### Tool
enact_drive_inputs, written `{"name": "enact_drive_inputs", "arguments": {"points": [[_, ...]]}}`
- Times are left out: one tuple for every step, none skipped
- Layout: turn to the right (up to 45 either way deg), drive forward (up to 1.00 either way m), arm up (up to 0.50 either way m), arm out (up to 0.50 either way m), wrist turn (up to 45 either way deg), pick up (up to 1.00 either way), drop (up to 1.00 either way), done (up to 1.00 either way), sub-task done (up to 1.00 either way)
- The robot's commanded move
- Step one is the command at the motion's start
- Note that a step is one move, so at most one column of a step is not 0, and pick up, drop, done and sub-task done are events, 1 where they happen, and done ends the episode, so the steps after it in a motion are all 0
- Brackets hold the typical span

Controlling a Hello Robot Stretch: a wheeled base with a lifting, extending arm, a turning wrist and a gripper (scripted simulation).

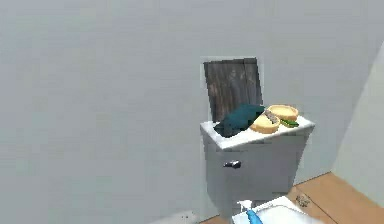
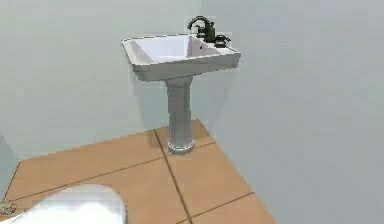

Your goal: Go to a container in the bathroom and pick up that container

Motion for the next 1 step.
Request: {"name": "enact_drive_inputs", "arguments": {"points": [[-45.0, 0.0, 0.0, 0.0, 0.0, 0.0, 0.0, 0.0, 0.0]]}}
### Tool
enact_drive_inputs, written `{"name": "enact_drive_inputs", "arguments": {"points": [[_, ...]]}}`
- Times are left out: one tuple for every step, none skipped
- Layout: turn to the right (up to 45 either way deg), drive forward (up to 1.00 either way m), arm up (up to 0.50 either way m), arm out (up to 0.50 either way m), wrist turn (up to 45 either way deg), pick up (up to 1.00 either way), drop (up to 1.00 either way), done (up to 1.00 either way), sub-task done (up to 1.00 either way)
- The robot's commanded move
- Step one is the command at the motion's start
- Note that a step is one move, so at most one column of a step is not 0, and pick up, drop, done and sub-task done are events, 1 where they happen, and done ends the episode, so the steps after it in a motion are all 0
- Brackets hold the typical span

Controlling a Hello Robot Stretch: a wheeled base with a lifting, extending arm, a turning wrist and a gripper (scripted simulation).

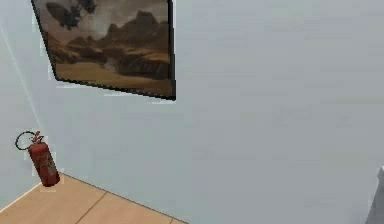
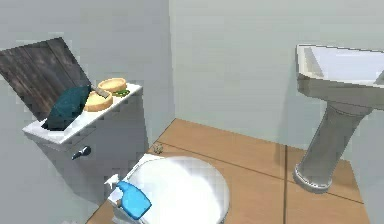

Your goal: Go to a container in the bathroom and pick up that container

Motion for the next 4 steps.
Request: {"name": "enact_drive_inputs", "arguments": {"points": [[-12.0, 0.0, 0.0, 0.0, 0.0, 0.0, 0.0, 0.0, 0.0], [0.0, 0.0, 0.5, 0.0, 0.0, 0.0, 0.0, 0.0, 0.0], [0.0, 0.0, 0.16, 0.0, 0.0, 0.0, 0.0, 0.0, 0.0], [0.0, 0.0, 0.0, 0.24, 0.0, 0.0, 0.0, 0.0, 0.0]]}}
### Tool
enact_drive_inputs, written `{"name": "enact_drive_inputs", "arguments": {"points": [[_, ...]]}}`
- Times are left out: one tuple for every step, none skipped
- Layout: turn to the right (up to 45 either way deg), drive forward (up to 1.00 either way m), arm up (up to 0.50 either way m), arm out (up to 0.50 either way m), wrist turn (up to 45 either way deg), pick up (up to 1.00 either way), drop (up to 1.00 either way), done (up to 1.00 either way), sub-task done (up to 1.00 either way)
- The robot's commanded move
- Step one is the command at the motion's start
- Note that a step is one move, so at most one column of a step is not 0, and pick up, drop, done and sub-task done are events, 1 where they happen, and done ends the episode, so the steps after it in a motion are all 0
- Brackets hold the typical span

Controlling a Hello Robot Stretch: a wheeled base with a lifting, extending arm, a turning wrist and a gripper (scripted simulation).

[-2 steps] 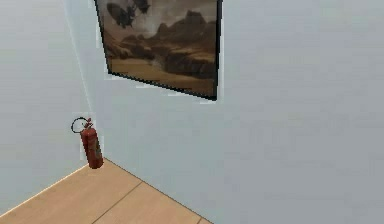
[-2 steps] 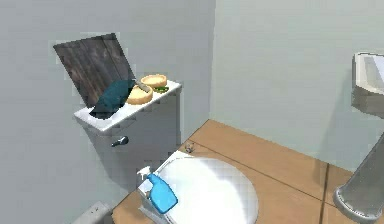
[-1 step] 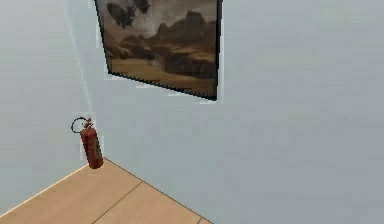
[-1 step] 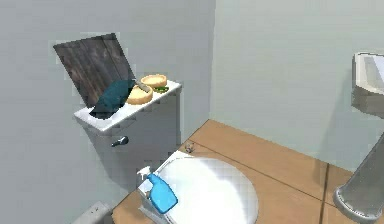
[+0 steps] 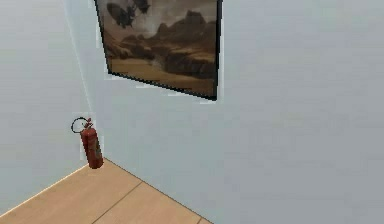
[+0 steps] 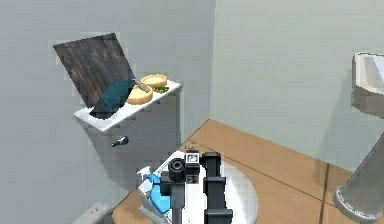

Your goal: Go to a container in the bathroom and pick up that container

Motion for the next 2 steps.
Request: {"name": "enact_drive_inputs", "arguments": {"points": [[0.0, 0.0, 0.0, 0.0, 45.0, 0.0, 0.0, 0.0, 0.0], [0.0, 0.0, 0.0, 0.0, 45.0, 0.0, 0.0, 0.0, 0.0]]}}
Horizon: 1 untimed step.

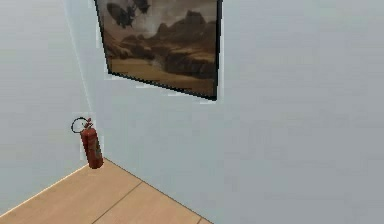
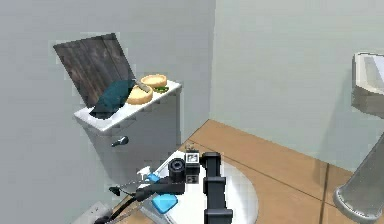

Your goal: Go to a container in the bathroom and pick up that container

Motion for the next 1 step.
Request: {"name": "enact_drive_inputs", "arguments": {"points": [[0.0, 0.0, 0.0, 0.0, 45.0, 0.0, 0.0, 0.0, 0.0]]}}
